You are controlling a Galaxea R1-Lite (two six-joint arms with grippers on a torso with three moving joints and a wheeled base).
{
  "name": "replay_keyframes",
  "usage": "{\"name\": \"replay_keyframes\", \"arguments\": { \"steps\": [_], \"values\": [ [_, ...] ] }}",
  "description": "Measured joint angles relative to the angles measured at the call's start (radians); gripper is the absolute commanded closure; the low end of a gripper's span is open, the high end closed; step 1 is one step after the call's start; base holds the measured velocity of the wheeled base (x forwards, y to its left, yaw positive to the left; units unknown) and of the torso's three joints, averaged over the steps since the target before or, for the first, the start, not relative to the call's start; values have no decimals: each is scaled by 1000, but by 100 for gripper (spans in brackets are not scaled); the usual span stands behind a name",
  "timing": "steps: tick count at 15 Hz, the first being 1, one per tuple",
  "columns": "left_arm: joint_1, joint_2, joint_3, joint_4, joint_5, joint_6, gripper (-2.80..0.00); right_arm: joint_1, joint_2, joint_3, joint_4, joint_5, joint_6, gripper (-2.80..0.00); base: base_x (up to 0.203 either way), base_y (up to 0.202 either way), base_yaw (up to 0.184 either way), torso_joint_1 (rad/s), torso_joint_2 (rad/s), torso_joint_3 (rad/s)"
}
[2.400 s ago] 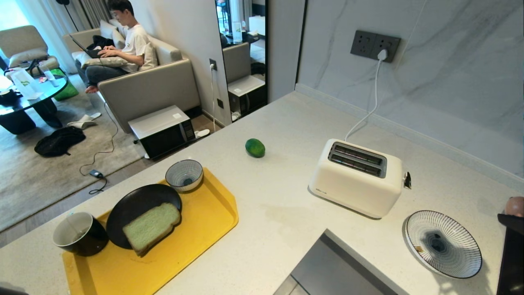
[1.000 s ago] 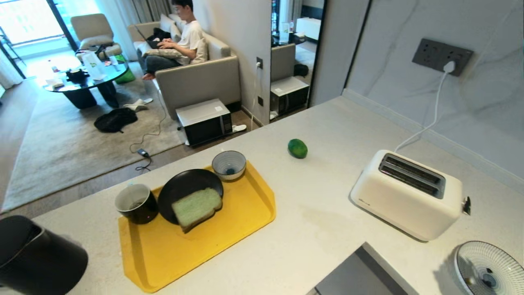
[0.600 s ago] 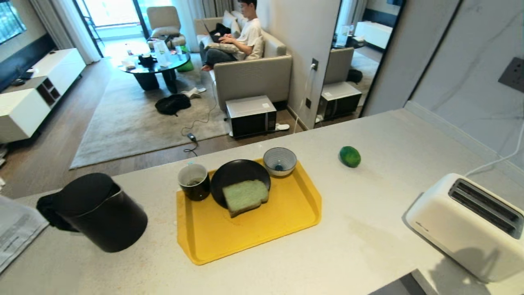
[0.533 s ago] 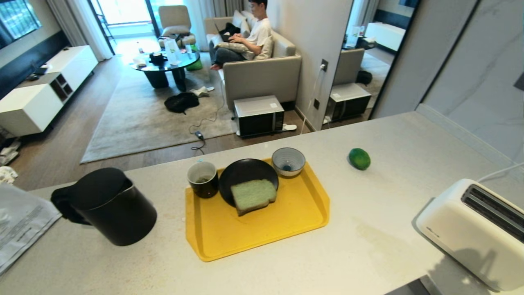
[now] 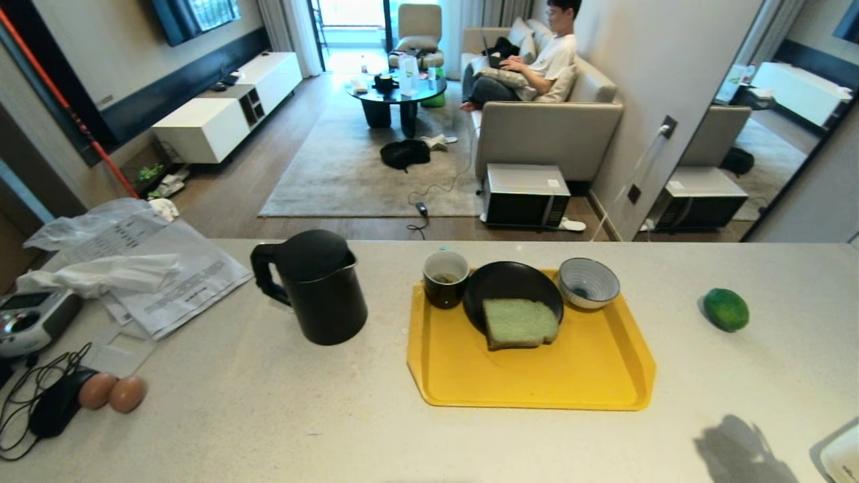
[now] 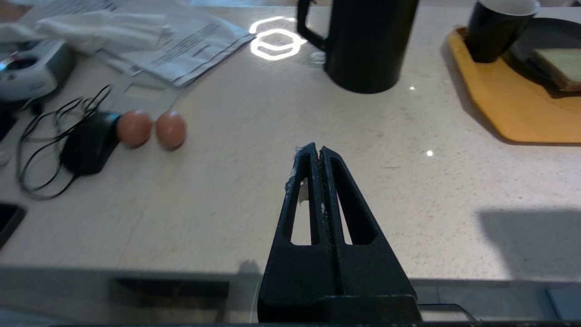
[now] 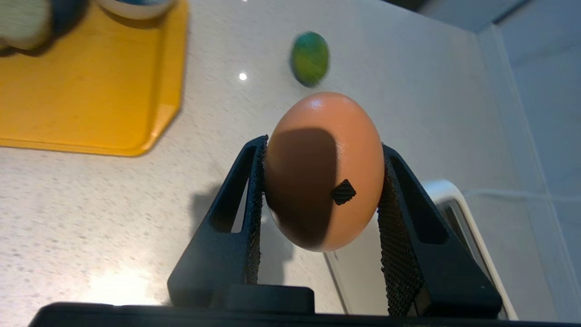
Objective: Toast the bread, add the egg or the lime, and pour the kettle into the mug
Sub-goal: Put the egg in the bowl
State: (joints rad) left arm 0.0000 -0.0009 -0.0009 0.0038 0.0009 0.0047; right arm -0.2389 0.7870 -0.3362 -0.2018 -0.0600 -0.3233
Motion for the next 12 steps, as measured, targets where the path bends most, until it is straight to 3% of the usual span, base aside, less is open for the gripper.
{"name": "replay_keyframes", "arguments": {
  "steps": [3, 6, 9, 12],
  "values": [
    [0, 0, 0, 0, 0, 0, 0, 29, 13, -2, 45, 2, -27, 0, -1, -6, 129, 1, 6, 3],
    [0, 0, 0, 1, 0, 0, 0, 101, 64, -39, 33, 14, -60, 0, 0, 0, 0, 0, 0, 0],
    [0, 0, 0, 0, 0, 0, 0, 218, 154, -118, 14, -66, -61, 0, 0, 0, 0, 0, 0, 0],
    [0, 0, 0, 0, 0, 0, 0, 265, 241, -229, 43, -116, -58, 0, 0, 0, 0, 0, 0, 0]
  ]
}}
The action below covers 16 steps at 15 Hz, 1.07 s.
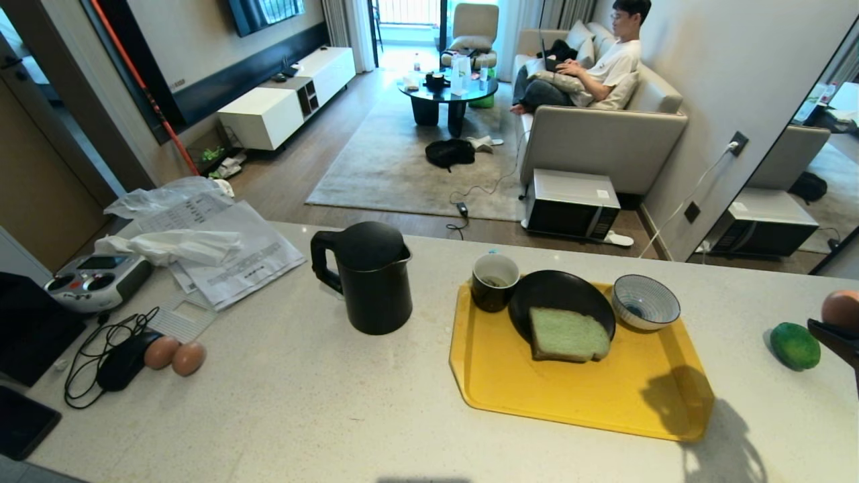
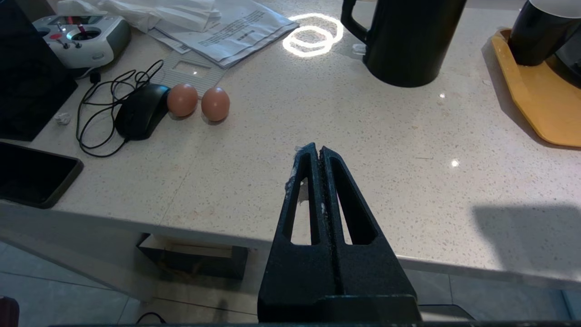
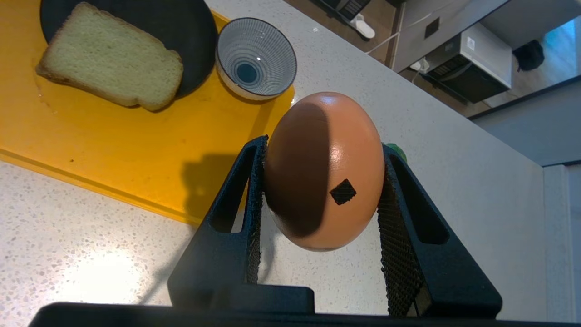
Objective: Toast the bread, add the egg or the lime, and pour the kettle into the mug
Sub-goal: Put the egg in the bowl
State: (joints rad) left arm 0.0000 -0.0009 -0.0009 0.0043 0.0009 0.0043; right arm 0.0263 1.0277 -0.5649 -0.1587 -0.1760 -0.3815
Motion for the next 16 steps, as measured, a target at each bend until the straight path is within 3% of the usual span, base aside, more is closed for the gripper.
{"name": "replay_keyframes", "arguments": {
  "steps": [7, 12, 16],
  "values": [
    [0, 0, 0, 0, 1, 0, 0, 33, 141, -194, 214, -9, 17, 0, 0, 0, 0, 0, 0, 0],
    [0, 0, 0, 0, 1, 1, 0, 73, 354, -489, 367, -13, 13, 0, 0, 0, 0, 0, 0, 0],
    [0, 0, 0, 0, 0, 0, 0, 88, 575, -712, 410, -56, -68, 0, 0, 0, 0, 0, 0, 0]
  ]
}}
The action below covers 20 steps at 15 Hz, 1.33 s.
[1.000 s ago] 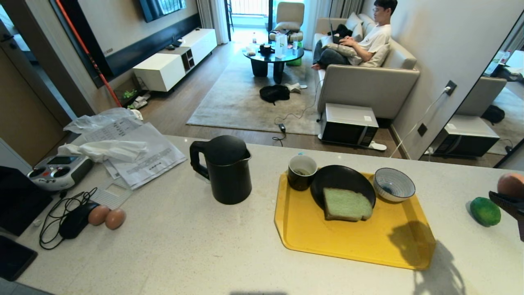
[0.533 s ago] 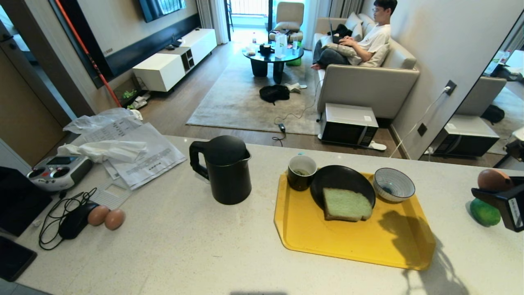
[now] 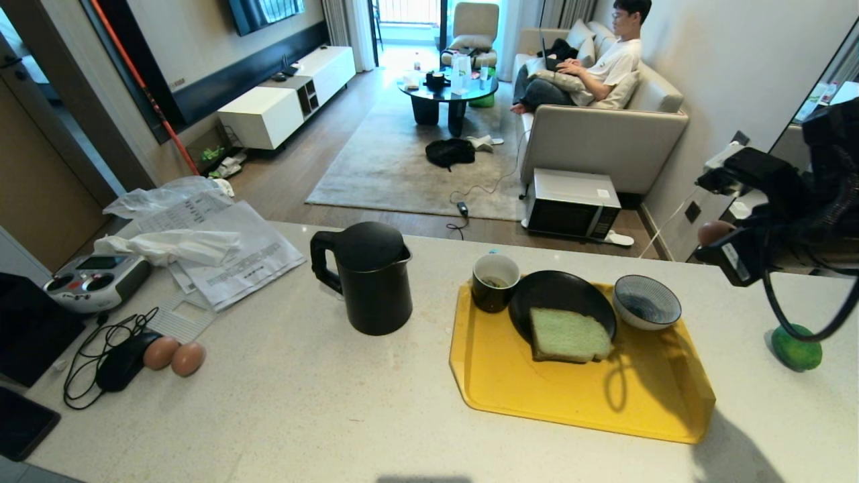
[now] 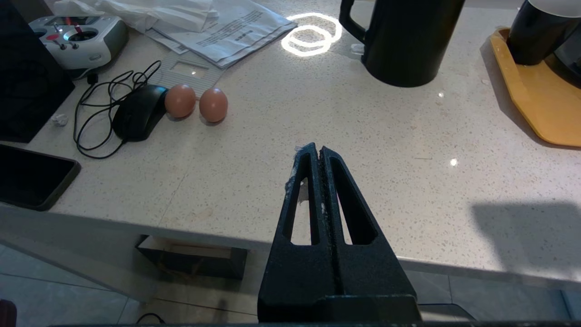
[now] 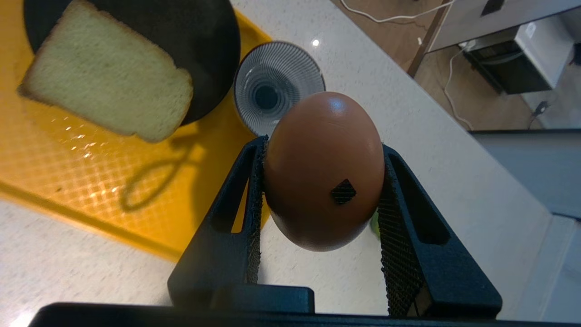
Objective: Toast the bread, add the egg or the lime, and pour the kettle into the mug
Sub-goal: Put the egg in the bowl
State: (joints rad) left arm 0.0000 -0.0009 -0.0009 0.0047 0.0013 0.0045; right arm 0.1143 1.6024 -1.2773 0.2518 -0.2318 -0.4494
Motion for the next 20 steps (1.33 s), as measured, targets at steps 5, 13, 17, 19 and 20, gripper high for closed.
{"name": "replay_keyframes", "arguments": {
  "steps": [5, 13, 17, 19, 20],
  "values": [
    [0, 0, 0, 0, 0, 0, 0, 10, 234, -224, 39, -73, -43, 0, 0, 0, 0, 0, 0, 0],
    [0, 0, 0, 0, 0, 0, 0, -53, 430, -335, 42, -127, -74, 0, 0, 0, 0, 0, 0, 0],
    [0, 0, 0, 0, 0, 0, 0, -67, 475, -349, 40, -148, -90, 0, 0, 0, 0, 0, 0, 0],
    [0, 0, 0, 0, 0, 0, 0, -69, 492, -346, 43, -148, -91, 0, 0, 0, 0, 0, 0, 0],
    [0, 0, 0, 0, 0, 0, 0, -69, 500, -340, 44, -148, -92, 0, 0, 0, 0, 0, 0, 0]
  ]
}}
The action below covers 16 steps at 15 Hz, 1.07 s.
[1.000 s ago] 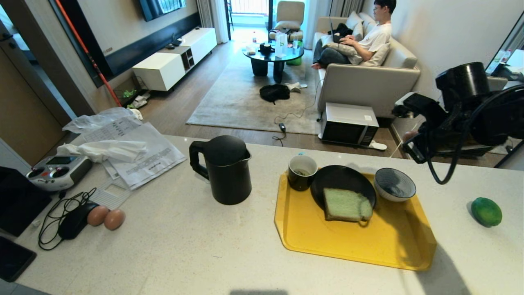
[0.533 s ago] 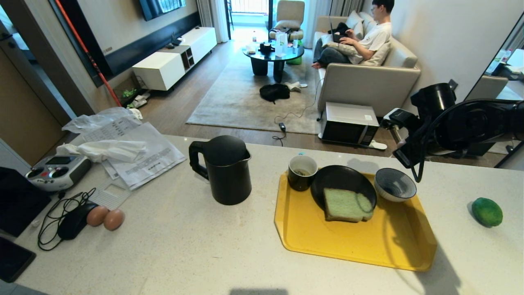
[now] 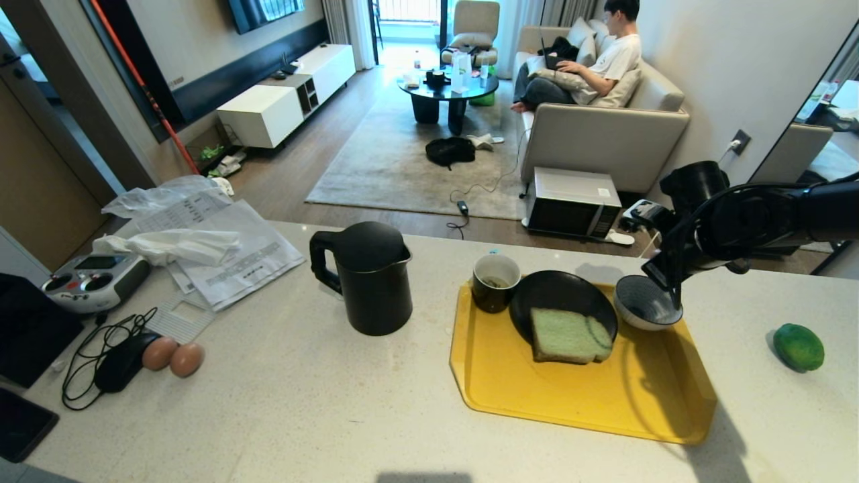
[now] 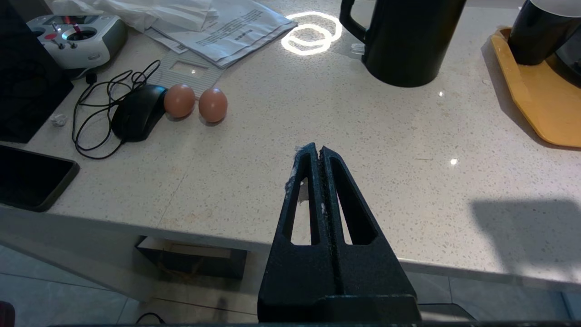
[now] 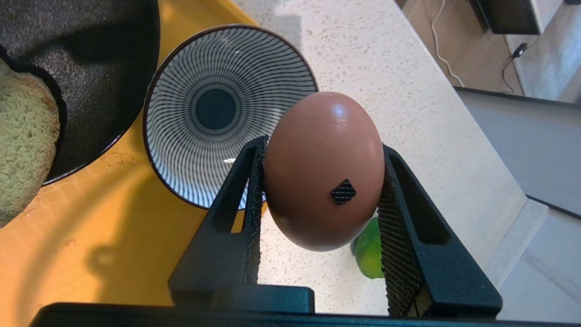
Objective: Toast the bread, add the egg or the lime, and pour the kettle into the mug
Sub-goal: Put the egg in the bowl
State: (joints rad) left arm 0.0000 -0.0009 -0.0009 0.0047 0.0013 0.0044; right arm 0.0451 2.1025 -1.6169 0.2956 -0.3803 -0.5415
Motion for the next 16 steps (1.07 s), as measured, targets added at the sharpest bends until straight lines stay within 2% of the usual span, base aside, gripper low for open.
{"name": "replay_keyframes", "arguments": {
  "steps": [9, 16],
  "values": [
    [0, 0, 0, 0, 0, 0, 0, -23, 119, -70, -4, -15, 2, 0, 0, 0, 0, 0, 0, 0],
    [0, 0, 0, 0, 0, 0, 0, -44, 147, -48, -1, -15, 2, 0, 0, 0, 0, 0, 0, 0]
  ]
}}
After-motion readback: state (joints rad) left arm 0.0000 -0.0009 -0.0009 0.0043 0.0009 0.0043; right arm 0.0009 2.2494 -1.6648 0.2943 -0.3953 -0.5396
